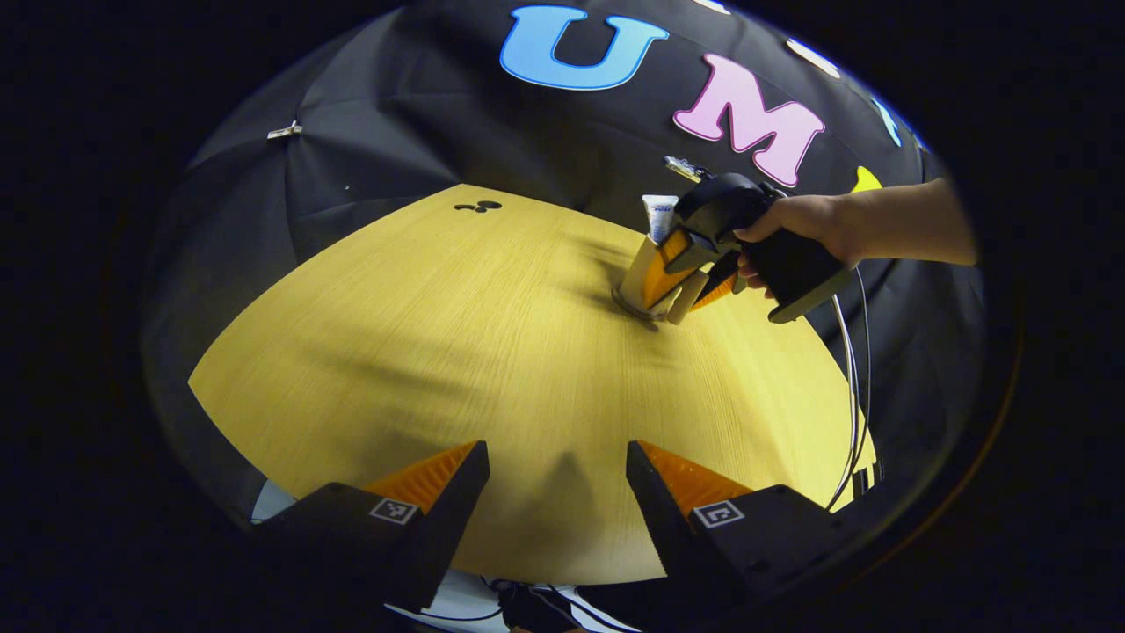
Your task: Put the toothbrush and toothpaste on the desktop into the cup, then pick up the cup and place it on the coaster on the desktop.
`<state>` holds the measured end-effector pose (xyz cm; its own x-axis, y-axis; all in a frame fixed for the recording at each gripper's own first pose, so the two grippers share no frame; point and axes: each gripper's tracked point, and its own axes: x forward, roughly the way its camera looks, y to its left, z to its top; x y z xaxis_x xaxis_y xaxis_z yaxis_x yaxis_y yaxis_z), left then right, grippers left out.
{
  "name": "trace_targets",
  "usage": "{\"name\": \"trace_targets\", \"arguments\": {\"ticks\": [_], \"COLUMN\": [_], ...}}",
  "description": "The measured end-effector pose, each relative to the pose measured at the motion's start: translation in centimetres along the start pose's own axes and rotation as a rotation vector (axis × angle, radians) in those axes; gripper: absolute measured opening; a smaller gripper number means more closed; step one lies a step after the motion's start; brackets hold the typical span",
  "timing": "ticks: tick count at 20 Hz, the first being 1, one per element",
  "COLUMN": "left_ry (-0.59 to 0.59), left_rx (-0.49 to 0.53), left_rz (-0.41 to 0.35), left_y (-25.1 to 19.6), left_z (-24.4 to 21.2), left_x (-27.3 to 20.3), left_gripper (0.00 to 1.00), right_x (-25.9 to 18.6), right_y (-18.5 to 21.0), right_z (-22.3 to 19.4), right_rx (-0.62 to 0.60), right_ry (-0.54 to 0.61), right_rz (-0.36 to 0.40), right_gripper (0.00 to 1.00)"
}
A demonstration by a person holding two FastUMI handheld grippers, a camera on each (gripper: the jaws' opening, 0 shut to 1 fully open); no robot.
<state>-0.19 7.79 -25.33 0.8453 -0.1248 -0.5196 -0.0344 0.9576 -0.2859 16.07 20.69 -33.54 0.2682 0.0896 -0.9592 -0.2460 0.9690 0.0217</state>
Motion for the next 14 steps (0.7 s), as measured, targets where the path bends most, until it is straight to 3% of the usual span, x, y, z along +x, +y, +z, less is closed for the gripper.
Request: {"name": "trace_targets", "arguments": {"ticks": [2, 7, 14], "left_ry": [-0.001, -0.012, 0.005], "left_rx": [0.006, 0.035, 0.103], "left_rz": [-0.003, -0.009, -0.055], "left_y": [-0.3, -1.2, -3.9], "left_z": [0.3, 1.2, 2.1], "left_x": [-0.1, -1.1, -2.9], "left_gripper": [0.98, 0.97, 0.98], "right_x": [-0.6, -3.4, -11.4], "right_y": [-0.3, -0.7, 0.9], "right_z": [-0.3, -1.4, -4.9], "right_rx": [-0.002, 0.01, 0.117], "right_ry": [-0.008, -0.1, -0.317], "right_rz": [0.002, 0.042, 0.228], "right_gripper": [0.96, 0.99, 0.99]}}
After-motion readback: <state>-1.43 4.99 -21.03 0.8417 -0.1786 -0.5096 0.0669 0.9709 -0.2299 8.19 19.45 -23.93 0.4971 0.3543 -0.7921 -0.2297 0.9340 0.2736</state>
